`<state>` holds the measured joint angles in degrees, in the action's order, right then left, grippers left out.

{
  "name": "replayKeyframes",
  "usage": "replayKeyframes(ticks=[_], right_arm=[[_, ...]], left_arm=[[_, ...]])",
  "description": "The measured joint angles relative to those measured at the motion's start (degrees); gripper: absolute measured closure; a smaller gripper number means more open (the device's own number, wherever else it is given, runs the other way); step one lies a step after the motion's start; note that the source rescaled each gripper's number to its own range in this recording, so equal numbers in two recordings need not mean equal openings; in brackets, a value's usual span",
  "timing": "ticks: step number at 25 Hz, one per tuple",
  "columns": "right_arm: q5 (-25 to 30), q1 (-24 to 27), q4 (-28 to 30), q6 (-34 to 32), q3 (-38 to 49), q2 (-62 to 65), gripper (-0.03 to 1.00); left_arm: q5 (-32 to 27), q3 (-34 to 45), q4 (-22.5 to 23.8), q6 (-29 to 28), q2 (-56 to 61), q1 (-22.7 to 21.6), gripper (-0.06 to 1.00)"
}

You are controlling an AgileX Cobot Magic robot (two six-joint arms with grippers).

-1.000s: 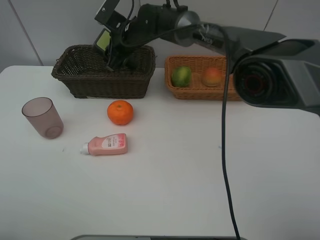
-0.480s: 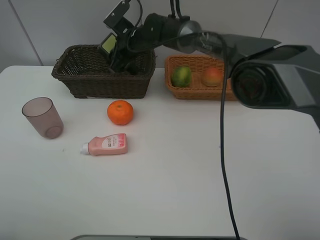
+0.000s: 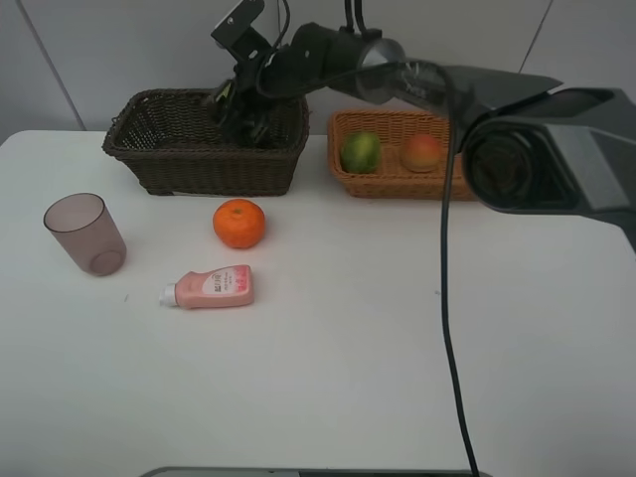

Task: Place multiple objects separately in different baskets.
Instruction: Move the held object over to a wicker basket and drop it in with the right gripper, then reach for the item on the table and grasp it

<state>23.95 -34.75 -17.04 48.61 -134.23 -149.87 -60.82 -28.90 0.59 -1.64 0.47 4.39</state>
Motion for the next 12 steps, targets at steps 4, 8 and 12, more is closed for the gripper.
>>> replayKeyframes(ticks=[4,8,12], right_arm=[[0.0,0.0,-0.5,0.0,0.0,0.3,0.49],[1.8,0.0,-0.7,0.0,0.0,1.8,0.49],[5.9,0.0,-1.1,-1.2,0.0,4.8,0.49]], left_arm=[[0.0,0.0,0.0,0.0,0.0,0.0,0.13],[0.0,0.0,0.0,0.0,0.0,0.0,0.13],[0.0,0.0,0.0,0.0,0.0,0.0,0.13]])
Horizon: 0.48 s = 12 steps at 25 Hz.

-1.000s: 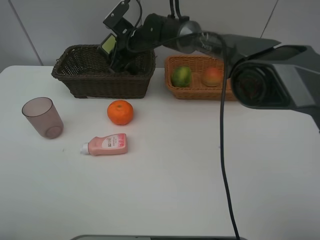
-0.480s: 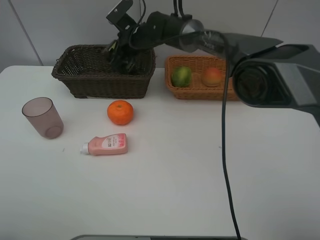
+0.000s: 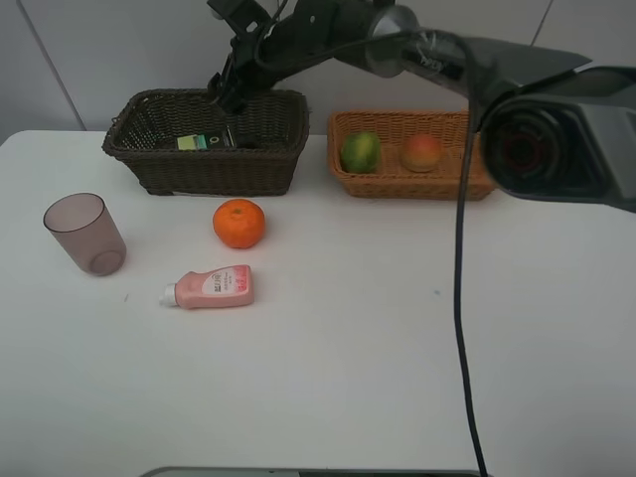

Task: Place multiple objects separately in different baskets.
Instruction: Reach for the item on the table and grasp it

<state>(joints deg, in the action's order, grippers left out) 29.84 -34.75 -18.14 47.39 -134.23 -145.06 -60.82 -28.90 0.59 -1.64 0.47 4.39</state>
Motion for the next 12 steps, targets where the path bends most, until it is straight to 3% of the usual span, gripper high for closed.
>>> replayKeyframes(ticks=[6,12], right_arm=[[13.2,0.0,2.8,-14.0,-0.1,5.0,0.49],[29.3,1.2,13.2,-37.2,-0.1,8.1,0.49]], left_arm=[[0.0,0.0,0.0,0.0,0.0,0.0,0.13],[0.0,0.0,0.0,0.0,0.0,0.0,0.13]])
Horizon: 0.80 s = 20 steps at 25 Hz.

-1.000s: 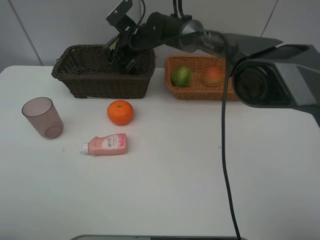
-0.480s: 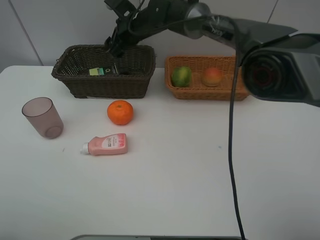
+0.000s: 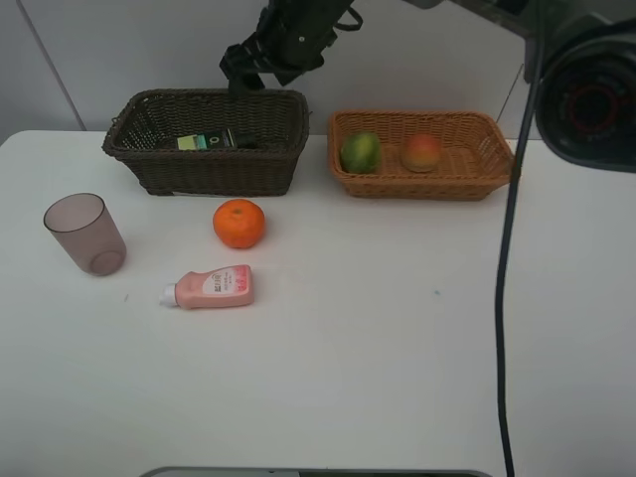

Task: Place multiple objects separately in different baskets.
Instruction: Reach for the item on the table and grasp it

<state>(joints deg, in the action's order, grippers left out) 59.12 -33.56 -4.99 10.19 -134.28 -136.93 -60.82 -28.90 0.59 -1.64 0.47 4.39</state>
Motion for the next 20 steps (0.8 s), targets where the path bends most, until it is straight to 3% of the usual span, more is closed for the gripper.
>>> replayKeyframes(ticks=[4,8,14,20], right_arm=[[9.1,0.9,6.8,-11.6,0.0,1.2,0.49],[10.6,1.5,10.4,-17.8,1.3,3.1,0.49],[10.6,2.6,11.5,-19.6,10.6,9.2,0.49],[9.7,6.2,11.5,-20.1,25.1,18.7,0.49]], left_arm=[[0.0,0.0,0.1,0.0,0.0,0.0,0.13],[0.0,0.0,0.1,0.0,0.0,0.0,0.13],[0.0,0.0,0.1,0.0,0.0,0.0,0.13],[0.0,0.0,0.1,0.0,0.0,0.0,0.13]])
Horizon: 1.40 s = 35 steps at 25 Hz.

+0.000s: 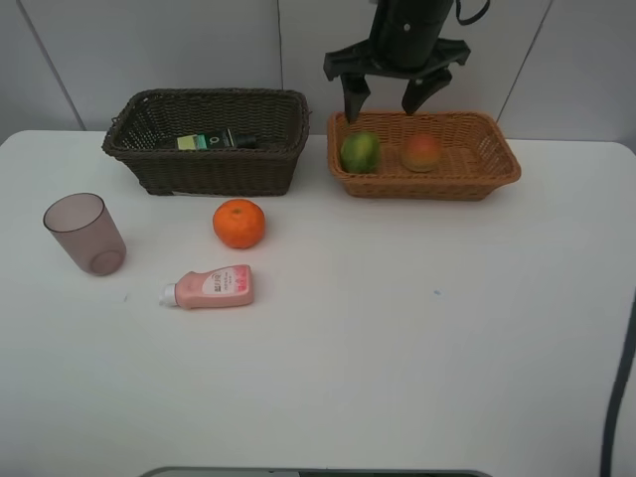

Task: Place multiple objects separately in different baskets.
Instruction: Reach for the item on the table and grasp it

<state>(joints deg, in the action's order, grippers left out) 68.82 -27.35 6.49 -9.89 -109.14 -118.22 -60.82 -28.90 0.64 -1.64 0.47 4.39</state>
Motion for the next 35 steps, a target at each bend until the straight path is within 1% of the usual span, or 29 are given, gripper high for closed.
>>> replayKeyframes(ticks=[3,5,6,9,11,15,18,21,24,29,35], right_arm=[[-3.8,3.8,0.0,-0.9,11.2,7.8,0.49],[-6.6,7.4,0.0,-1.3,19.5,13.1,0.49],[-9.1,11.2,0.1,-1.5,27.2,19.1,0.49],[-11.8,17.4,0.2,-1.5,38.9,28.0,0.49],[-12.6,21.9,0.3,-1.5,44.6,34.1,0.49],[-12.9,28.4,0.4,-1.5,52.7,47.5,0.49],[-13.1,29.7,0.4,-1.5,56.8,57.3,0.49],[-13.2,29.7,0.4,-1.5,59.8,67.9,0.49],[-12.0,29.7,1.0,-1.5,62.3,76.6,0.49],[-9.2,29.7,1.7,-1.4,64.4,87.2,0.49],[-8.5,29.7,0.8,-1.3,65.2,96.8,0.49]], left_arm=[[0.0,0.0,0.0,0.0,0.0,0.0,0.13],[0.0,0.0,0.0,0.0,0.0,0.0,0.13],[0.0,0.0,0.0,0.0,0.0,0.0,0.13],[0.0,0.0,0.0,0.0,0.0,0.0,0.13],[0.0,0.0,0.0,0.0,0.0,0.0,0.13],[0.0,0.0,0.0,0.0,0.0,0.0,0.13],[0.0,0.0,0.0,0.0,0.0,0.0,0.13],[0.0,0.0,0.0,0.0,0.0,0.0,0.13],[0.0,0.0,0.0,0.0,0.0,0.0,0.13],[0.0,0.0,0.0,0.0,0.0,0.0,0.13],[0.0,0.0,0.0,0.0,0.0,0.0,0.13]])
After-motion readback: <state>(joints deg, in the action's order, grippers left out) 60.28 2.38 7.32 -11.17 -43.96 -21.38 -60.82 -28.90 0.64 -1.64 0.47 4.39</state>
